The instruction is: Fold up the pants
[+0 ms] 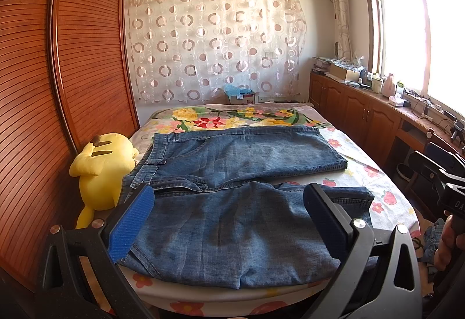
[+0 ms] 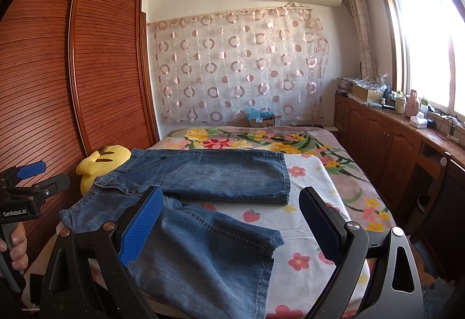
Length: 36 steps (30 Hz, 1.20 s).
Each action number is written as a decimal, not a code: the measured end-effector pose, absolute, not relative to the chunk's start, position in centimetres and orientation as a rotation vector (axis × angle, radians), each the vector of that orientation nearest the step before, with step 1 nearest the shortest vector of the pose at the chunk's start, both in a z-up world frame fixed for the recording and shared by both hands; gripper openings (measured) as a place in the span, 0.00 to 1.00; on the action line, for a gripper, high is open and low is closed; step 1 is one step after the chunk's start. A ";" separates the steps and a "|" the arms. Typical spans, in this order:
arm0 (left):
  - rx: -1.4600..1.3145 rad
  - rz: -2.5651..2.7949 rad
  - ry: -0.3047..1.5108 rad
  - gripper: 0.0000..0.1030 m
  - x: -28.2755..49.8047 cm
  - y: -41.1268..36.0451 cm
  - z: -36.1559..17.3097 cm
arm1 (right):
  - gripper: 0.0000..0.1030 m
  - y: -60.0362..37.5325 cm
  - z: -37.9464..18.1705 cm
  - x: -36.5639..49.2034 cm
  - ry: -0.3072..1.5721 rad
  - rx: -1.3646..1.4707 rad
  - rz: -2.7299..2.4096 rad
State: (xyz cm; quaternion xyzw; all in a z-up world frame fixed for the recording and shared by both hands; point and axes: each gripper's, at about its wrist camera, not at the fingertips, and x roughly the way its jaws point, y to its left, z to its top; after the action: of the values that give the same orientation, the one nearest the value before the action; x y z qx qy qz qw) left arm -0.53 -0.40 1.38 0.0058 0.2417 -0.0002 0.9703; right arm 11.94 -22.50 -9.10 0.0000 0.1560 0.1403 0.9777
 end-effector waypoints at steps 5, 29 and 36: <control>0.012 -0.002 0.488 1.00 -0.5 -0.4 1.4 | 0.92 -22.5 -9.1 11.9 0.315 0.000 0.284; 0.004 -0.031 0.634 1.00 2.4 2.4 -3.7 | 0.92 -22.9 -10.5 14.0 0.397 -0.017 0.277; -0.016 -0.010 0.673 1.00 3.2 4.8 -5.3 | 0.92 -23.7 -10.9 15.0 0.449 -0.038 0.281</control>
State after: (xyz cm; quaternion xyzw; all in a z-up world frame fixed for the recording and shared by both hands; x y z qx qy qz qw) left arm 3.20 4.81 -5.30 -0.0079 0.3303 -0.0049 0.9438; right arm 14.97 -23.68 -10.86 -0.0186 0.2220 0.1391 0.9649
